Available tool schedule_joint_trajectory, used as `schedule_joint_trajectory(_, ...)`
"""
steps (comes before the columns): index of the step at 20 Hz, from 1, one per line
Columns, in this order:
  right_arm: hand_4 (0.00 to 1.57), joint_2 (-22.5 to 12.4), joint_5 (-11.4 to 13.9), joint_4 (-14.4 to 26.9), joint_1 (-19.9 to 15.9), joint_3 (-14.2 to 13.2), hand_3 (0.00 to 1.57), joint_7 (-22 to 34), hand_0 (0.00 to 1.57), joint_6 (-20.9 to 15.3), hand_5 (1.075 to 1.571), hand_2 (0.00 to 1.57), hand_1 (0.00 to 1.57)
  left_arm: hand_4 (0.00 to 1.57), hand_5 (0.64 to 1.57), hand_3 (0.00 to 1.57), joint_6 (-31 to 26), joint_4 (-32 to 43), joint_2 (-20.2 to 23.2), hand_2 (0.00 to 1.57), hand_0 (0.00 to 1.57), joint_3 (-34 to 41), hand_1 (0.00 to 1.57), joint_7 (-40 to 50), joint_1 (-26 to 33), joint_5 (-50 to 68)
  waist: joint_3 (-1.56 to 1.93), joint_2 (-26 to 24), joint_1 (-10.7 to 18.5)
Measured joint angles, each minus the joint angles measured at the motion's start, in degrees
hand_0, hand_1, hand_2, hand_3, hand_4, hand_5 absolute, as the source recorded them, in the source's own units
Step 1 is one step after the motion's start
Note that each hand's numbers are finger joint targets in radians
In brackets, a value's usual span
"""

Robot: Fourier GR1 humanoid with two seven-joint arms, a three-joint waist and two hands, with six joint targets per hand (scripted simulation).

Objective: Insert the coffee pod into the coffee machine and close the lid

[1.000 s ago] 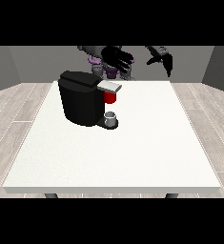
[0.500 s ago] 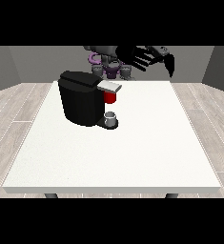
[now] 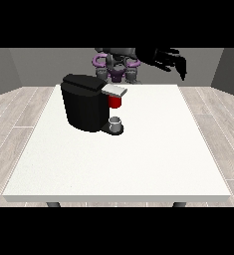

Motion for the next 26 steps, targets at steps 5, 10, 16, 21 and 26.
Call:
schedule_joint_trajectory(5,0.0,-0.93,0.14,1.85,-3.38,-1.47,0.0,-1.22,0.0,-0.68,1.571,0.0,0.0,0.35,1.571,0.0,0.43,-0.82,-0.94,0.0,0.0,-1.04,0.0,-1.07,-0.97,-0.34,-0.01,3.27,1.9)
schedule_joint_trajectory(10,0.13,-1.0,-0.86,3.38,-4.79,-3.19,0.0,-1.98,0.0,-0.81,1.571,0.0,0.0,0.28,1.571,0.0,-1.01,-0.88,0.08,0.0,0.0,-0.33,0.0,-1.77,-1.35,0.96,-0.01,4.72,3.01)
schedule_joint_trajectory(16,0.0,-0.34,-1.6,4.45,-6.2,-4.08,0.0,-3.33,0.0,-0.58,1.571,0.0,0.0,0.32,1.571,0.0,-2.29,0.12,1.64,0.0,0.0,1.23,0.0,-1.11,-2.86,2.64,0.0,5.59,2.85)
schedule_joint_trajectory(21,0.17,3.3,-2.14,3.62,-2.89,-3.08,0.0,-7.73,0.0,-0.23,1.571,0.0,0.0,0.33,1.571,0.0,-2.36,0.76,1.67,0.0,0.0,1.67,0.0,-1.14,-1.29,3.07,0.01,3.21,0.65)
schedule_joint_trajectory(26,0.26,6.9,-4.99,1.18,3.45,0.64,0.0,-11.85,0.0,0.96,1.571,0.0,0.0,0.27,1.571,0.0,-1.56,3.52,0.83,0.0,0.0,1.44,0.0,-1.99,1.65,2.1,0.01,-1.67,-2.58)
